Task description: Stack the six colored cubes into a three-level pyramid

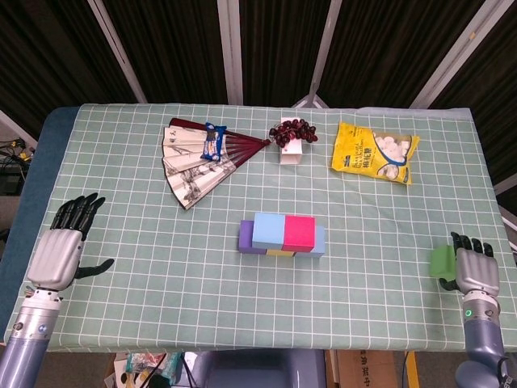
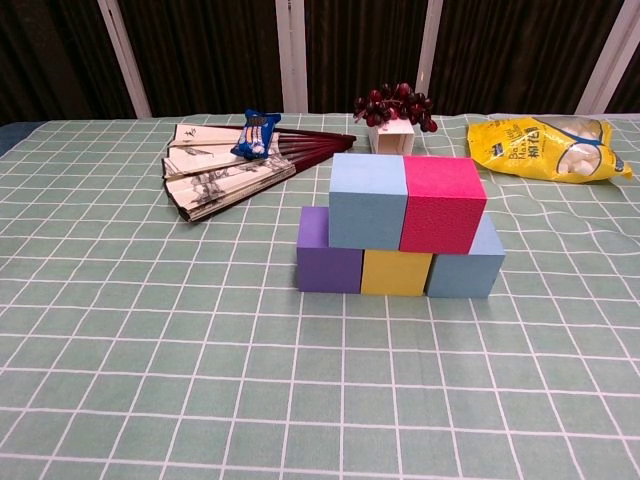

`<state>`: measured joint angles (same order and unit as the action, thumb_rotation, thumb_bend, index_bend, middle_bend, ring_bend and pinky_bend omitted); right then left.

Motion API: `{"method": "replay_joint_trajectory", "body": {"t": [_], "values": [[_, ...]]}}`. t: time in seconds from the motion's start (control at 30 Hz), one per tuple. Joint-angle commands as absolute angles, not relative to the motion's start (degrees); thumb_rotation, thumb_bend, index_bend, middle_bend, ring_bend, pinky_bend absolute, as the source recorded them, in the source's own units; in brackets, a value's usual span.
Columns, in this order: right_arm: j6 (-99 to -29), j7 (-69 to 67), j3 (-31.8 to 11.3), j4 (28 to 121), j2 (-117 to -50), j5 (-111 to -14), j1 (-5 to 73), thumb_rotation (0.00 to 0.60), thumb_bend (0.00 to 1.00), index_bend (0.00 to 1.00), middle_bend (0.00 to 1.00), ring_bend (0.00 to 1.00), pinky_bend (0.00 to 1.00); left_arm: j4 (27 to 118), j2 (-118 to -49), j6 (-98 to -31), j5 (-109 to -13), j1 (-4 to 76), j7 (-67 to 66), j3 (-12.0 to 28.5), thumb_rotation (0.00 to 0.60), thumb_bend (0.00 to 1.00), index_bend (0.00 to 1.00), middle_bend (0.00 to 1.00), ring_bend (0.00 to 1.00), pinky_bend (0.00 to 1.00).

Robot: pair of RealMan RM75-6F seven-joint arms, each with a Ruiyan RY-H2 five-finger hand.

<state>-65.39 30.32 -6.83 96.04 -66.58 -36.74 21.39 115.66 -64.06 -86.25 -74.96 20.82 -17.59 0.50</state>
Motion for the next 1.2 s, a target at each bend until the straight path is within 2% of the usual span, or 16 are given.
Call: {"method": "replay_joint_trajectory", "body": {"t": [0.03, 0.33, 0.6, 0.8, 1.2], "values": [[-65.7, 30.1, -6.6, 94.9, -67.2, -37.6, 21.4, 0.6, 0.27, 0.0, 0.22, 0.07, 0.0, 115.8, -64.0, -86.1, -75.3, 20.5, -17.4, 0.8, 0.6, 0.05, 0.0, 0.01, 0.0, 0.01], [-65.4, 30.8, -6.2, 94.1, -67.3, -36.3, 21.6, 0.6, 0.27, 0.0, 0.24, 0.09, 0.0, 116.3, -63.6, -85.5, -76.5, 19.4, -17.4, 1.8, 0.6, 0.05, 0.0, 0.01, 0.0, 0.01], [-66.7, 32.7, -5.9, 93.6, -67.9, -35.6, 22.0, 0.6, 0.33, 0.0, 0.35, 0.2, 0.02, 116.3, -63.2, -84.7, -76.7, 18.7, -16.8, 2.6, 0.6, 0.05, 0.0, 0.01, 0.0, 0.01], [-67.8, 33.0, -6.1, 94.4, -67.9, -35.5, 22.0, 0.6, 0.33, 0.0, 0.37, 0.21, 0.03, 115.7, -63.3, -83.9, -76.6, 18.3, -16.6, 3.0, 0.6, 0.05, 0.0, 0.01, 0.0, 0.01], [-71.3, 29.0, -8.1, 104.0, -62.5, -39.9, 20.7, 0.6, 0.33, 0.0, 0.37, 0.21, 0.04, 111.5, -65.6, -81.7, -75.9, 17.7, -15.0, 3.3, 0.6, 0.05, 0.0, 0.01, 0.0, 0.01]]}}
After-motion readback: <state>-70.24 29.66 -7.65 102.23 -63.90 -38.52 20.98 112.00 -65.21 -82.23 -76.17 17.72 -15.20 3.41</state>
